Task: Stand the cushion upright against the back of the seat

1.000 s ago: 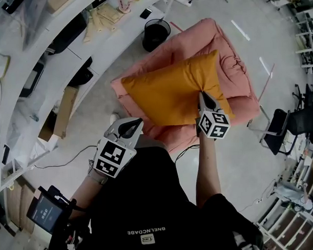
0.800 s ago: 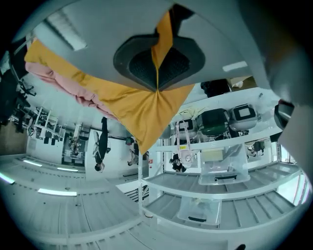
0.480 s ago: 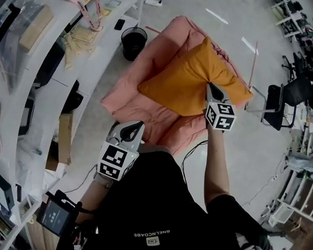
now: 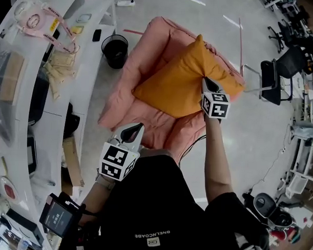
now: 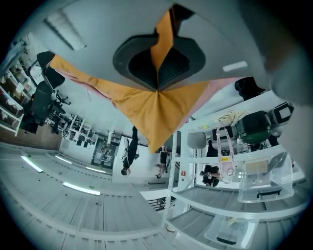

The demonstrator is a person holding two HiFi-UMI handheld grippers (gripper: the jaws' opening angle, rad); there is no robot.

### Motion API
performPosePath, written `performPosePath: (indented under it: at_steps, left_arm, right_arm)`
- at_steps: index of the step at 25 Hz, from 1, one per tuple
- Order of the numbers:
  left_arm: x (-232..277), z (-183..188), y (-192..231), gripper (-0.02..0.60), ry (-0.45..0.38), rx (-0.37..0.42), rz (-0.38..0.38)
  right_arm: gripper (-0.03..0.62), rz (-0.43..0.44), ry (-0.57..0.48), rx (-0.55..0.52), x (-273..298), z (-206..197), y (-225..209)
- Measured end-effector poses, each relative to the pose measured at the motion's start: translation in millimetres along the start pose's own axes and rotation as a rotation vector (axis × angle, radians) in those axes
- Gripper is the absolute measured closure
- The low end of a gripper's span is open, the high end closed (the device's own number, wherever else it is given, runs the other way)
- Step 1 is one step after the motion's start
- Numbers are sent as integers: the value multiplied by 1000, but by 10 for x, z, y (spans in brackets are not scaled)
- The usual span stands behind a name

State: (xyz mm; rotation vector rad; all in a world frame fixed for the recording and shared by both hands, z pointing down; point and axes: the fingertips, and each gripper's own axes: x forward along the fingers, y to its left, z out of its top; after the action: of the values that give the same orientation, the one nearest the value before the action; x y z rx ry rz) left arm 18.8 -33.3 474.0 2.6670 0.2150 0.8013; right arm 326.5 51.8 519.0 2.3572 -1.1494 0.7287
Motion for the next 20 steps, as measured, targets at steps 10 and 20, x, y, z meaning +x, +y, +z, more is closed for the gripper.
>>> performPosePath:
  at_steps: [10,20]
  left_arm:
    - [279,98,185,568,91,7,-45]
    - [830,368,38,510,124,112,-190]
  right_arm:
    - [554,-21,3,109,394,-49,-146]
    - [418,-14,-77,265,-94,-135,-161]
